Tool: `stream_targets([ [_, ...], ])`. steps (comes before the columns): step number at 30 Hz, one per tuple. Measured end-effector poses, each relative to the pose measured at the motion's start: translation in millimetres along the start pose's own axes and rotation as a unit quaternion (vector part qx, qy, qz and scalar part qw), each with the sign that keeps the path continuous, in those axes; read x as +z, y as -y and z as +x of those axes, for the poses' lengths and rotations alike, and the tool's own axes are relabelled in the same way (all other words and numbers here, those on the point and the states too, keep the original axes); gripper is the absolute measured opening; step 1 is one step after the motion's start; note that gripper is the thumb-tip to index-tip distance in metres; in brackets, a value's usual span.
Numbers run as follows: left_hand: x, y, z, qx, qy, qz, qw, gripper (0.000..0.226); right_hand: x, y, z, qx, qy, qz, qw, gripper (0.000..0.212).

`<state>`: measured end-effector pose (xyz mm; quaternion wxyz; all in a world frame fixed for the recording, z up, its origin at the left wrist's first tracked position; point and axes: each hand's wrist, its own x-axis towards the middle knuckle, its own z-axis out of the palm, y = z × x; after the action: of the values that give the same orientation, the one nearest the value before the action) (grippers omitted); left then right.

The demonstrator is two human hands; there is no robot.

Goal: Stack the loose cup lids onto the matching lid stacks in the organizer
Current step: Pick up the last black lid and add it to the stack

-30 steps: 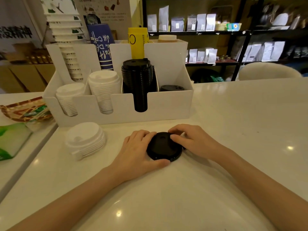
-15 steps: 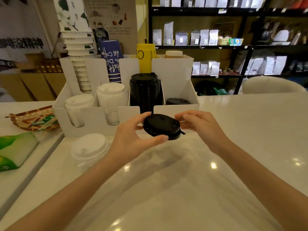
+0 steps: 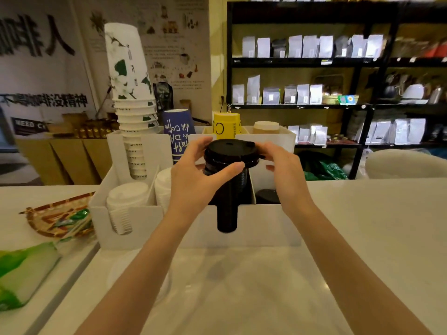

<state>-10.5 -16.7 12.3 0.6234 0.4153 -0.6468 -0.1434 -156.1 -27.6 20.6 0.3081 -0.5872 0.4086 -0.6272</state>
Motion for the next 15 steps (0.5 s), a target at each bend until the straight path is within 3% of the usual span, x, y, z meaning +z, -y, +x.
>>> stream_targets([
  [4,6,13,14,-0.002,-0.020,0.012,1.000,0.048,14,-8,15,0.005,0.020,0.030,0.999,0.029],
  [9,11,31,18,-0.028,-0.019,0.068,0.997,0.057,20,-26,23,-0.011,0.091,0.007,0.996,0.030],
  [15,18,39,20,-0.050,0.004,0.110,0.993,0.053,22,-40,29,0.007,0.120,0.017,0.993,0.029],
])
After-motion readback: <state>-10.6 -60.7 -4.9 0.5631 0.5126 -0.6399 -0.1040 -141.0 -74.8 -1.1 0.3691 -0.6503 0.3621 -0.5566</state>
